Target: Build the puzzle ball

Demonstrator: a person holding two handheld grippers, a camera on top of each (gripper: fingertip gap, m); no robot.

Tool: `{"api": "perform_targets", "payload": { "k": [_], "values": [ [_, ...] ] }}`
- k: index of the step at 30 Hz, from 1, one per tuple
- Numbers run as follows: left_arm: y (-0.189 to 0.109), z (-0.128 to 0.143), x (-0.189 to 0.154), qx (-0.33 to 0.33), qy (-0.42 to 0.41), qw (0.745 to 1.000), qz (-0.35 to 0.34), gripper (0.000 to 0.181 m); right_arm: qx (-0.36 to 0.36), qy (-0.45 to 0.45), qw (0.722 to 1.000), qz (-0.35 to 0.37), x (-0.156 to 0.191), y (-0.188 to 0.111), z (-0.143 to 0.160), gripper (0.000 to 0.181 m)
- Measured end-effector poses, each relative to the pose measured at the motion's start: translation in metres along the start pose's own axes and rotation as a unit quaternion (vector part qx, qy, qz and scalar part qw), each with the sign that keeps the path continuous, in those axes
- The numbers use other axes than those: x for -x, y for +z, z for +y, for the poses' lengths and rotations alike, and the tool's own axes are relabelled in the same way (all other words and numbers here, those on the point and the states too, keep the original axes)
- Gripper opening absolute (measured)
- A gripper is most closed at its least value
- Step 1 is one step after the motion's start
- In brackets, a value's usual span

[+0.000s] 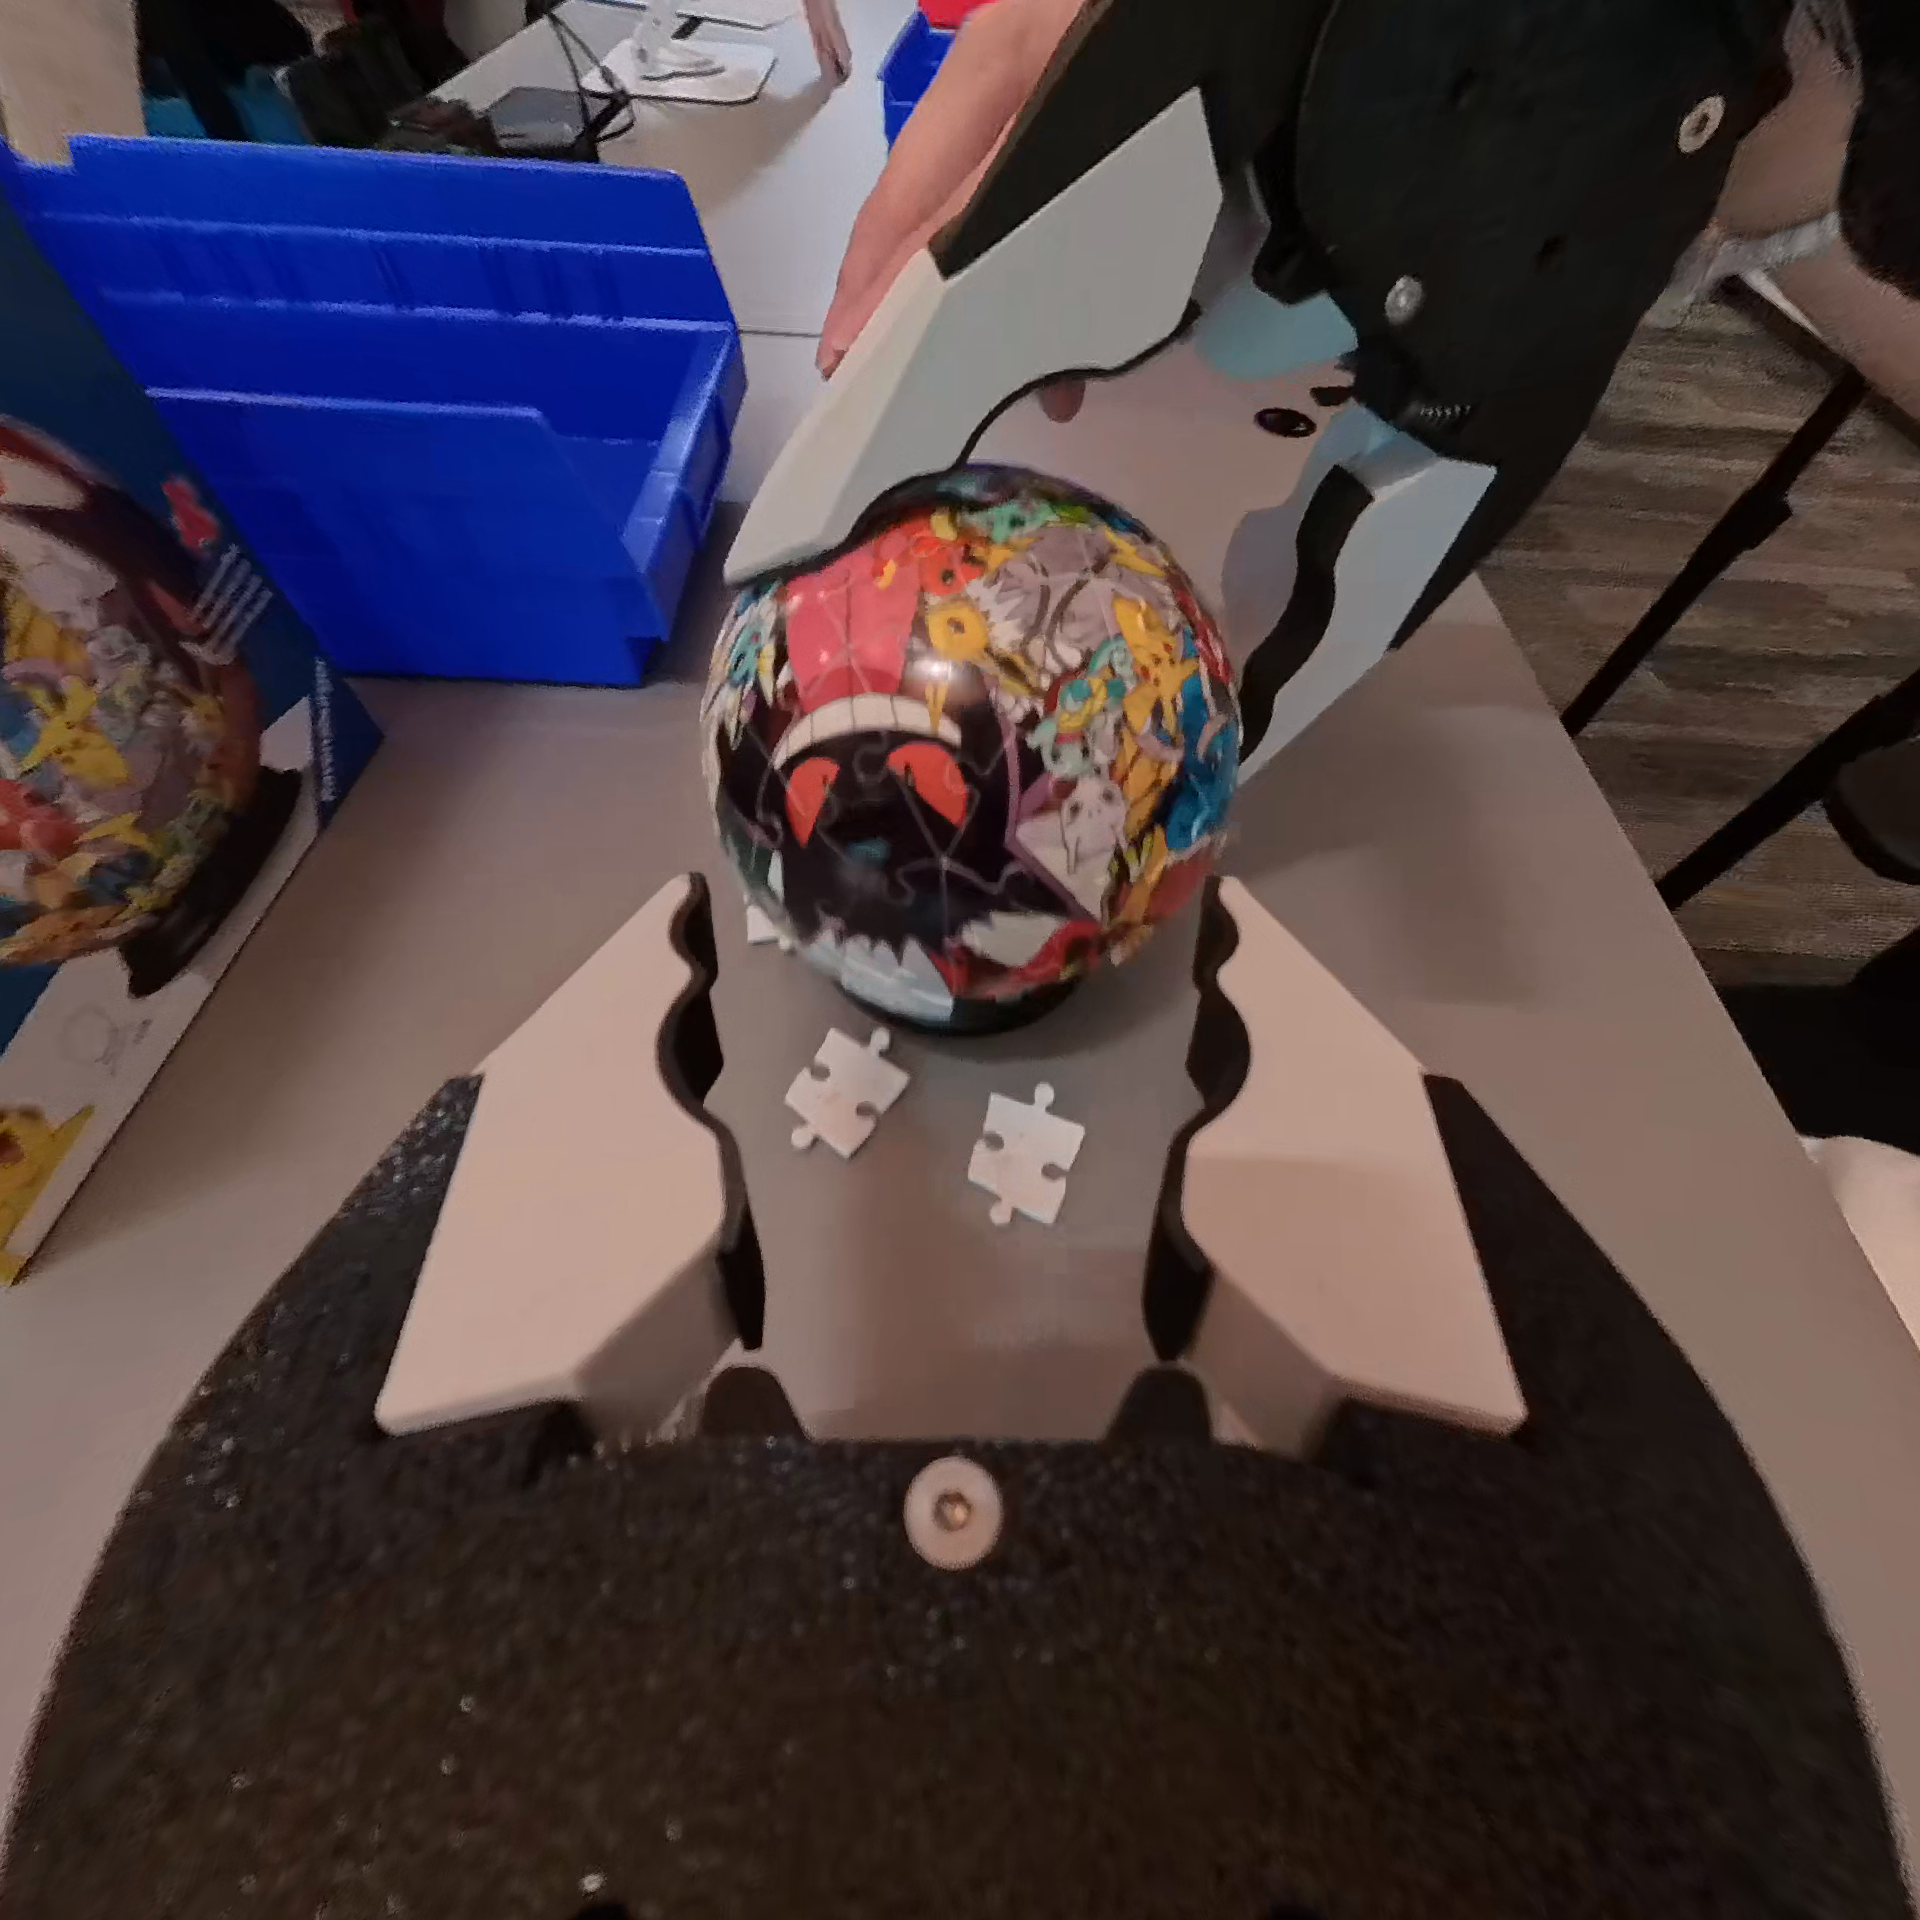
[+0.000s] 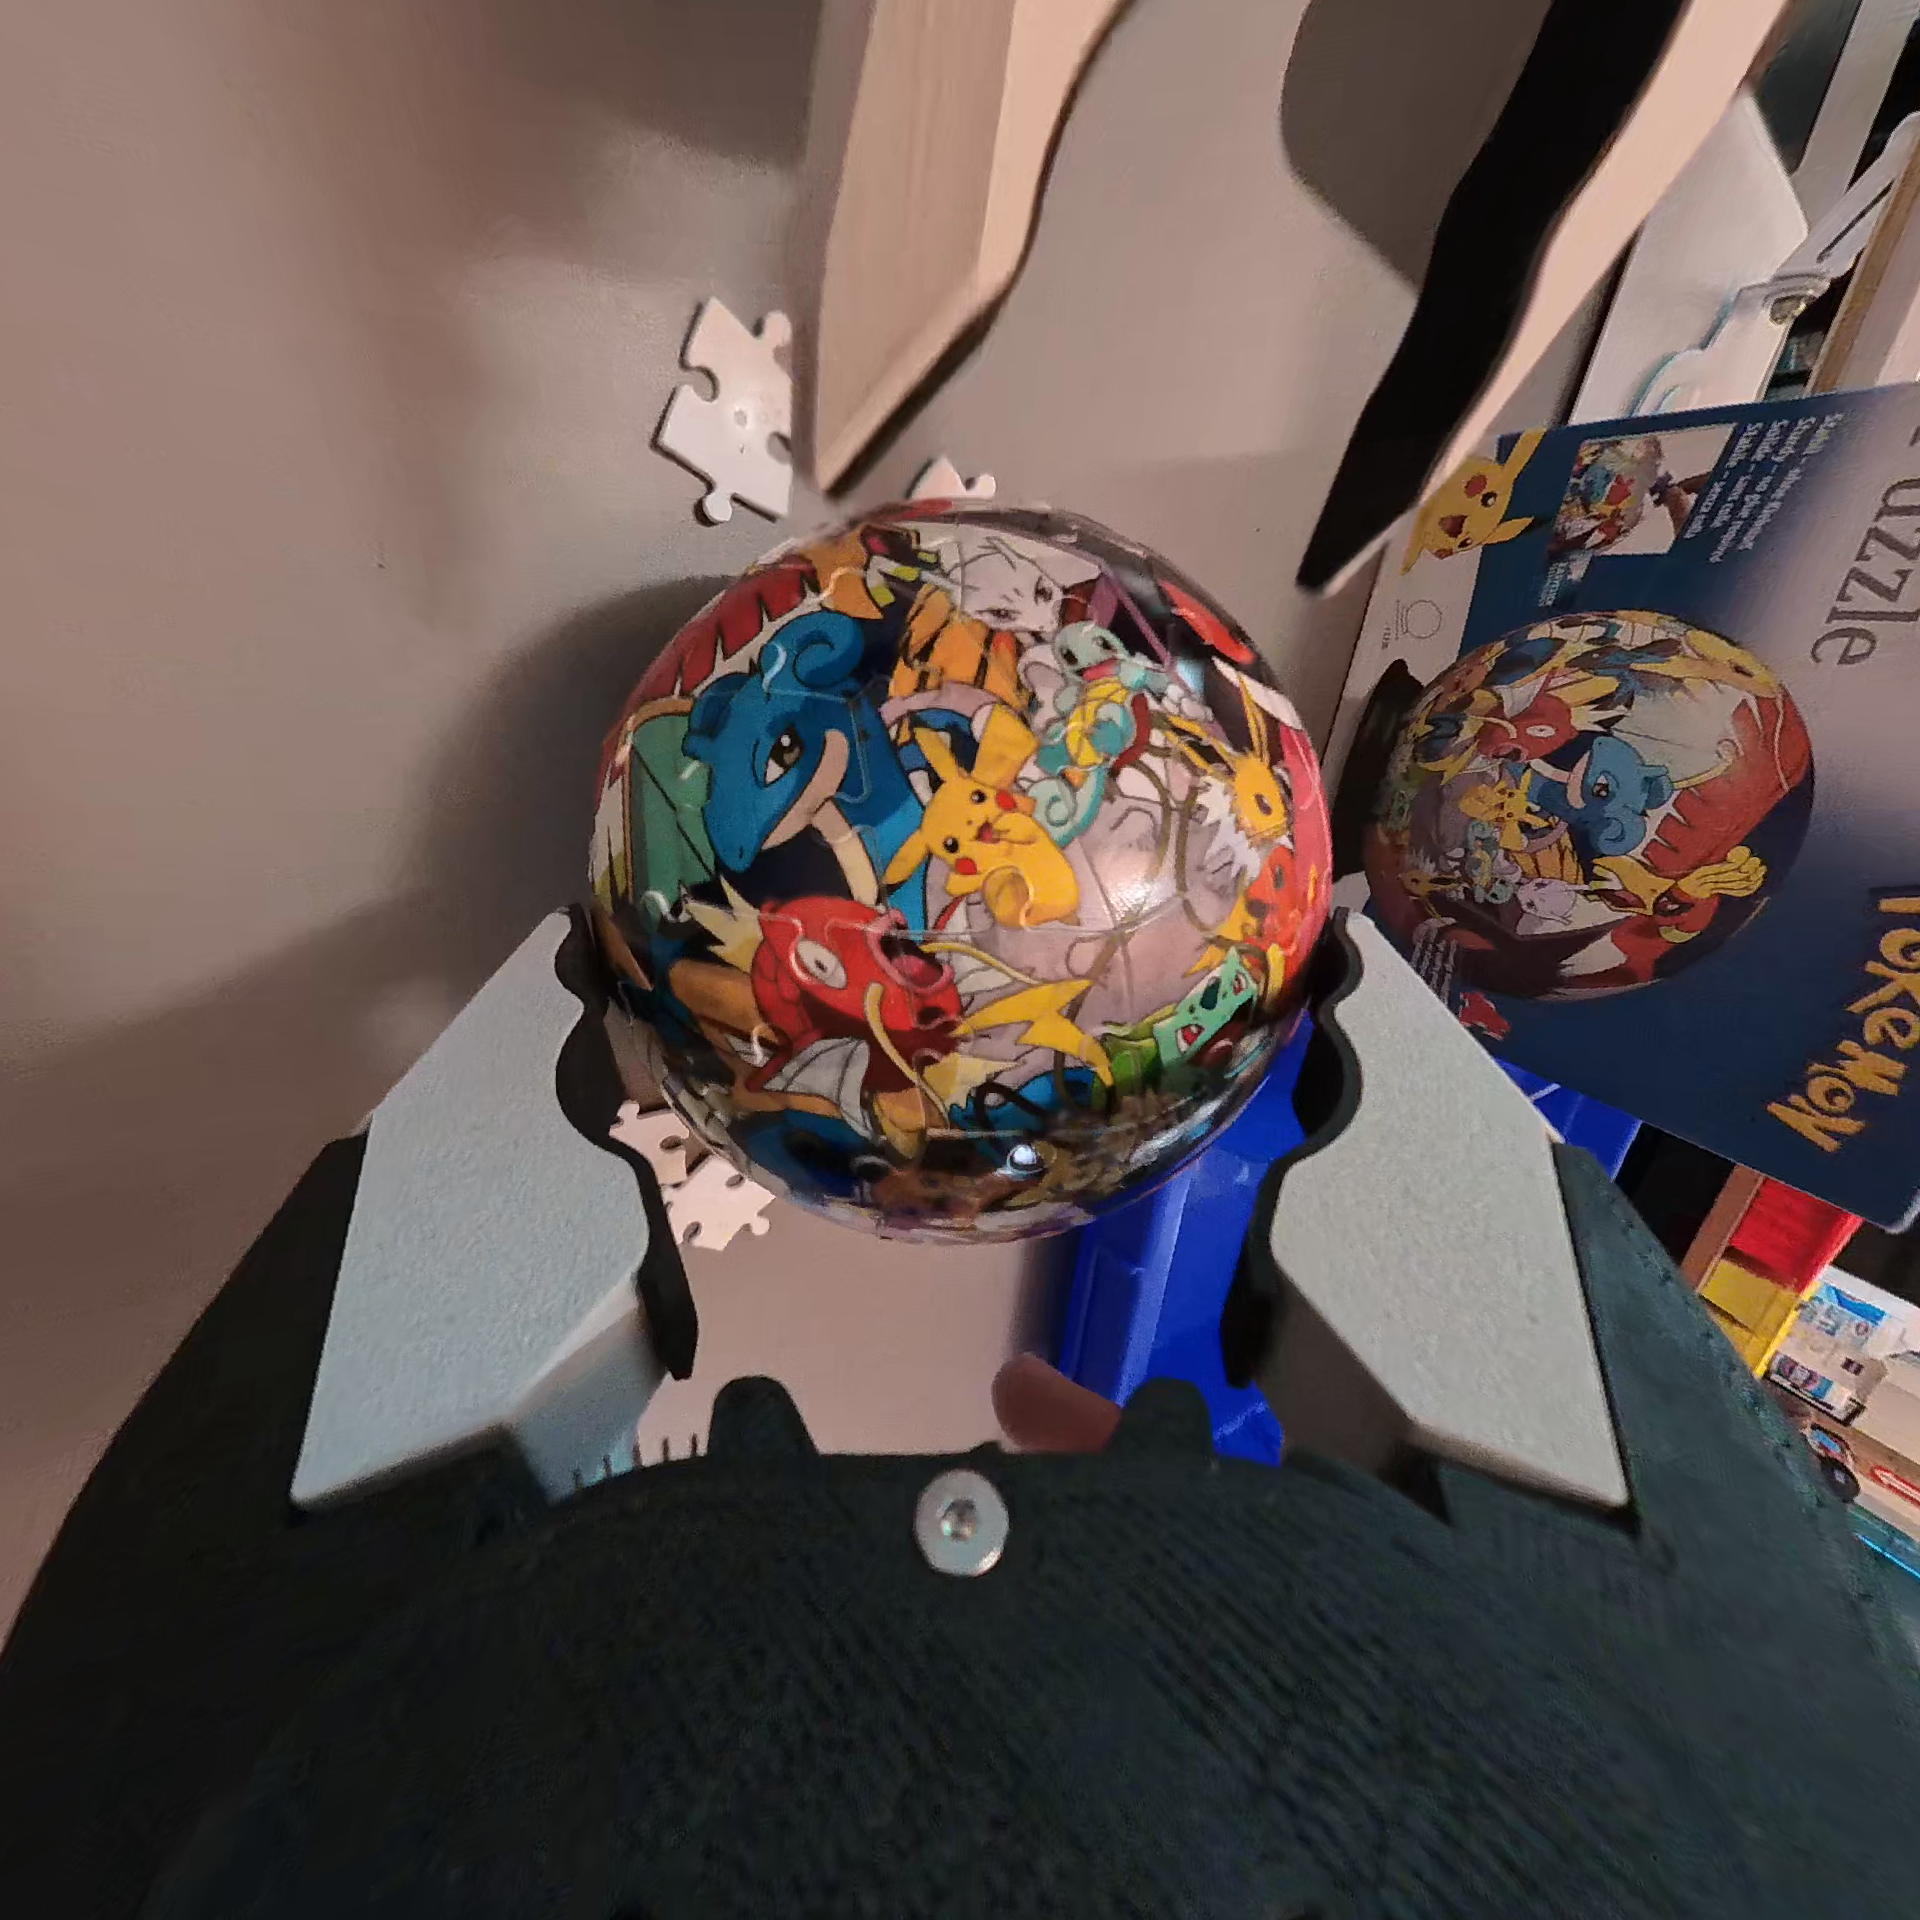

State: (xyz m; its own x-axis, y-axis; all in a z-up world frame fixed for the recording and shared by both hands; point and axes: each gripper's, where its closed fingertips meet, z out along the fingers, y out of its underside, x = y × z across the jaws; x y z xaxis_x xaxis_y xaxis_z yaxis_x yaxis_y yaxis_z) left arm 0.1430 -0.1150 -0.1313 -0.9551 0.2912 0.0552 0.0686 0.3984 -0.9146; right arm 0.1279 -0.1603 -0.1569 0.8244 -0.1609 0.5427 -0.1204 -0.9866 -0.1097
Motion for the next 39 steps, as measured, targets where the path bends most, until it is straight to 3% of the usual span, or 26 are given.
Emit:
{"api": "perform_targets", "payload": {
  "k": [3, 7, 12, 16, 24, 30, 36, 39],
  "values": [
    [-0.019, 0.029, 0.001, 0.048, -0.011, 0.999, -0.022, 0.079, 0.005, 0.005, 1.0, -0.003, 0.0, 0.0, 0.0, 0.133],
    [-0.037, 0.079, -0.011, 0.138, 0.012, 0.99, -0.039, 0.051, 0.005, 0.011, 1.0, -0.009, 0.0, 0.0, 0.0, 0.133],
    [-0.032, 0.102, -0.032, 0.183, 0.056, 0.98, -0.047, 0.041, 0.006, 0.014, 1.0, -0.01, -0.001, 0.001, 0.0, 0.133],
    [-0.019, 0.106, -0.022, 0.191, 0.054, 0.977, -0.079, 0.039, 0.007, 0.012, 1.0, -0.006, 0.0, 0.0, 0.0, 0.133],
    [0.003, 0.101, -0.017, 0.183, -0.026, 0.981, -0.058, 0.028, -0.012, 0.023, 1.0, -0.003, -0.001, 0.0, 0.0, 0.133],
    [0.006, 0.099, -0.012, 0.201, 0.0, 0.977, -0.075, 0.017, -0.03, 0.031, 0.999, 0.003, -0.001, 0.0, -0.002, 0.133],
    [0.003, 0.099, 0.005, 0.212, 0.015, 0.971, -0.105, 0.024, -0.045, 0.039, 0.998, 0.006, -0.002, 0.001, -0.002, 0.133],
    [-0.003, 0.097, 0.009, 0.197, -0.01, 0.973, -0.12, 0.039, -0.047, 0.041, 0.998, 0.007, -0.003, 0.001, -0.003, 0.133]
  ]
}}
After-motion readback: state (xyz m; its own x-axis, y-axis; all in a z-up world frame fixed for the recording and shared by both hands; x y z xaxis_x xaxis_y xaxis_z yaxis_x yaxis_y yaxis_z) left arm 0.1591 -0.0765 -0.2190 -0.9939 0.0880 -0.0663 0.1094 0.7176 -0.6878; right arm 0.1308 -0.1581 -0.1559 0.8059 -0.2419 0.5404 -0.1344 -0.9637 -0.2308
